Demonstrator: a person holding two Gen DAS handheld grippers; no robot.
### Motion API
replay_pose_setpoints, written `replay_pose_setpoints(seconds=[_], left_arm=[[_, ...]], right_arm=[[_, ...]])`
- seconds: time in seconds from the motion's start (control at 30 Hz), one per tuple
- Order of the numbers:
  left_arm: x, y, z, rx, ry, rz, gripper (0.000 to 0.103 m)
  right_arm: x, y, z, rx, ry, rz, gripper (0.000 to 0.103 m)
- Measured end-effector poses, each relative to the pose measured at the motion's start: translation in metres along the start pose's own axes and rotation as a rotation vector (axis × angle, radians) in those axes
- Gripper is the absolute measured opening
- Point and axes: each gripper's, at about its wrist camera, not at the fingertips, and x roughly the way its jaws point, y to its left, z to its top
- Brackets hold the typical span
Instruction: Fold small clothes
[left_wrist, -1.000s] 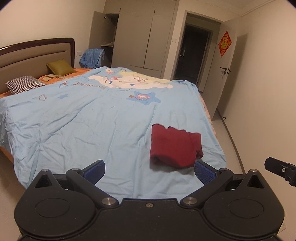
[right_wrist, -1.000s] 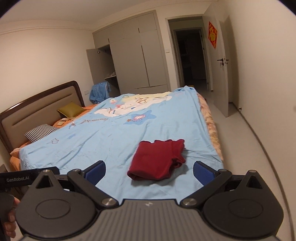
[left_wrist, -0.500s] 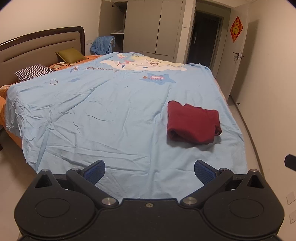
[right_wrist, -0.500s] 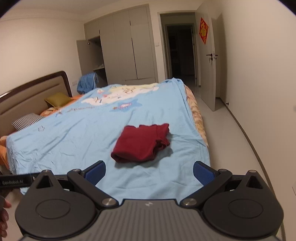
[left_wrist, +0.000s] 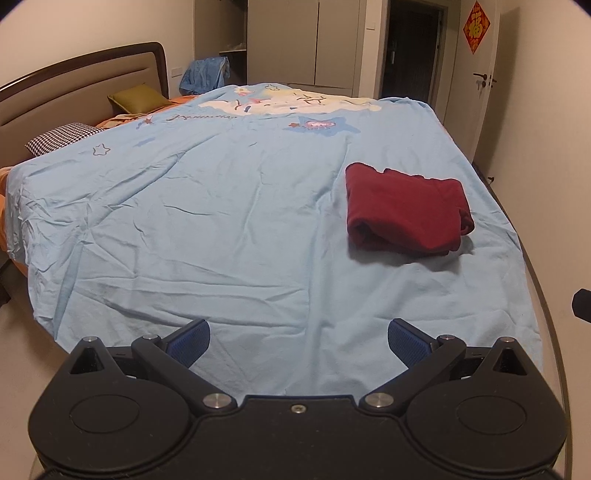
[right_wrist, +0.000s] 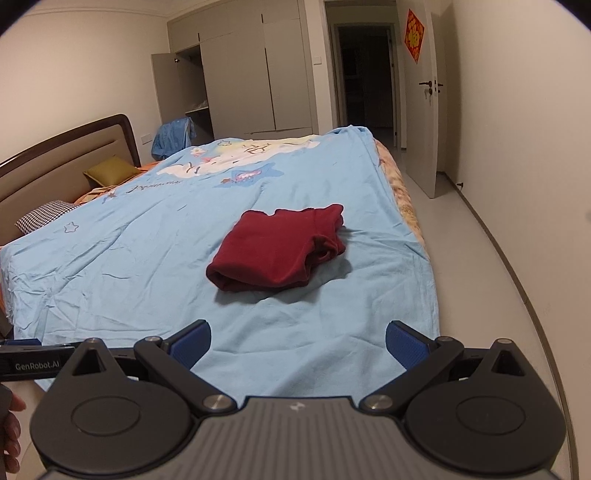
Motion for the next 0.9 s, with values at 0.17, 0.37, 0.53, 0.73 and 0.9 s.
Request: replay_pose_setpoints(seconds=[0.17,0.37,0.53,0.73,0.9], left_arm=[[0.007,-0.003,-0.001,0.017,-0.008,-0.001,0.102],[0.011,-0.001,-0.001,0.009,-0.001,0.009,0.102],[0.011,0.001,-0.002,0.009,0.002,0.013,0.102],[0.012,0.002,-0.001,0.007,0.004,0.009,0.102],[0.013,0.003,-0.001,0.005,0.006,0.007,0.102]], right_arm=[[0.007,-0.006,-0.003,-0.038,-0.024,-0.017,0.103],[0.017,-0.015,-0.003,-0.025,-0.001,-0.037,0.103],[0.025,-0.017,-0.004,-0.019,0.024,-0.046,0.103],[0.027,-0.014,-0.004,-0.026,0.039,-0.041,0.103],[0.029,-0.013,-0.004,-0.032,0.046,-0.037,0.103]])
